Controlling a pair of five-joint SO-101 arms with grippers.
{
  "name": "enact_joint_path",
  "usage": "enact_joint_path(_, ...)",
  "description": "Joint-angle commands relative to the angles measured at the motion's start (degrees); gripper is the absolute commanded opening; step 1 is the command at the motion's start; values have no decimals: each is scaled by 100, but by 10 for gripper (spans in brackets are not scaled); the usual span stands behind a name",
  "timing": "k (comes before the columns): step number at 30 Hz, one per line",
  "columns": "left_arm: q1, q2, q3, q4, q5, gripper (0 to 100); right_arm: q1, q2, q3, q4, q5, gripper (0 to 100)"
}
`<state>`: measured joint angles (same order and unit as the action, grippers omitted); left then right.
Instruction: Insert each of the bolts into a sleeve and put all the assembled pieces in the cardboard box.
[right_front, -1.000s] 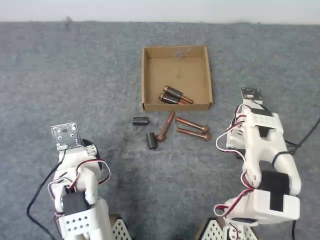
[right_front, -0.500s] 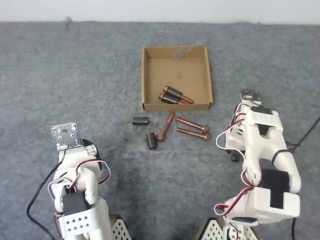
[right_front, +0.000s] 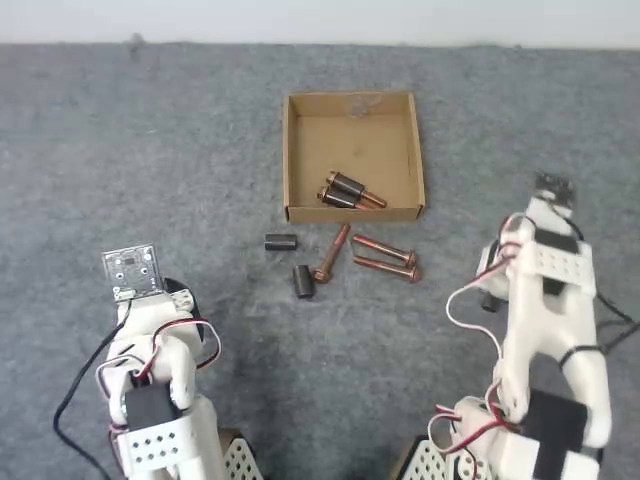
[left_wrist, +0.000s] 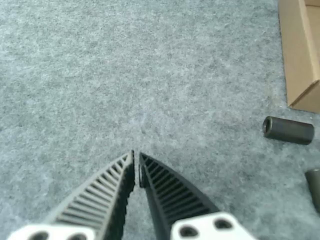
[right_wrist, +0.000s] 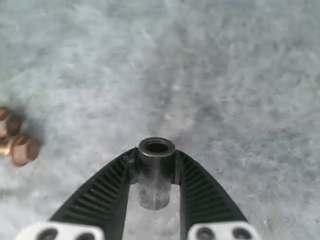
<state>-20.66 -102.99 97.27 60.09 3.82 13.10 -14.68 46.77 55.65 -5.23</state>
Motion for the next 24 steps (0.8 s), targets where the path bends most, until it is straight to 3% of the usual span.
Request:
enact_joint_path(1, 35, 105, -57, -290, -35, 11, 251, -409, 448, -629, -62, 48)
enact_joint_path(6, 44, 105, -57, -607, -18, 11, 857, -382, 571, -831, -53, 48)
enact_joint_path(12, 607, 105, -84, -475, -765, 12, 919, -382, 659, -980, -44, 48)
enact_joint_path(16, 879, 114, -207, -642, -677, 12, 927, -382, 659, -1007, -44, 48)
enact_joint_path(24, 914, 114, -1930, 668, -712, 12, 910, -382, 659, -1015, -44, 48)
